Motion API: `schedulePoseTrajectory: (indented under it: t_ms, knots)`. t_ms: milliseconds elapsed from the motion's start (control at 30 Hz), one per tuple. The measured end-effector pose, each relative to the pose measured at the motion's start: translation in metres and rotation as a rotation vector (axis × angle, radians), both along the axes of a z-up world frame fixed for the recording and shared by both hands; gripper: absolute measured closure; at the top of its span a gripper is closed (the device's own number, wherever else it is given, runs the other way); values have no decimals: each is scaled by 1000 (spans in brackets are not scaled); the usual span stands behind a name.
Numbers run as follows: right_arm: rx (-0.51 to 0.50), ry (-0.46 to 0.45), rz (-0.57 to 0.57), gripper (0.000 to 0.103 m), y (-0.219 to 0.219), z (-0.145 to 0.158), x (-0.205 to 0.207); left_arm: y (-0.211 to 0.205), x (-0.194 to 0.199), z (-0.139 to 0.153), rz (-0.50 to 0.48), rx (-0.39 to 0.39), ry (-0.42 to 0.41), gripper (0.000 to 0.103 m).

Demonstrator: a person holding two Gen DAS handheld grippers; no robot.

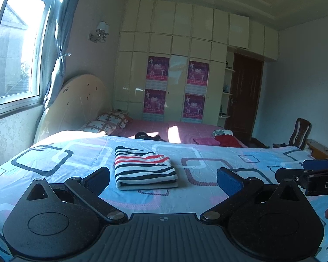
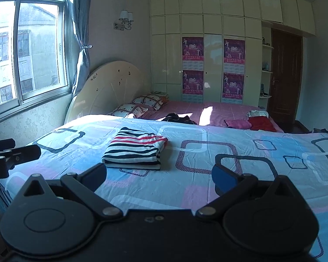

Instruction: Fold small clothes

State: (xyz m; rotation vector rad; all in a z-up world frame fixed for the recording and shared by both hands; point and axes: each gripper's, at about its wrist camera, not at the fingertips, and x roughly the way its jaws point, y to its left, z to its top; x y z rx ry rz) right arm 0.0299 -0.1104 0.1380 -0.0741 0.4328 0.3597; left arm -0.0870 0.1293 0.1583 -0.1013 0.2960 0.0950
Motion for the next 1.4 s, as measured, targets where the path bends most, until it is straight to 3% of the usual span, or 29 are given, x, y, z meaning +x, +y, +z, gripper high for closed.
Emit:
schedulePoseTrajectory:
  t_ms: [1400]
  knots:
    - [1,-21,-9,0,6,3,3,-4,16,-1,-27,13,-6,0]
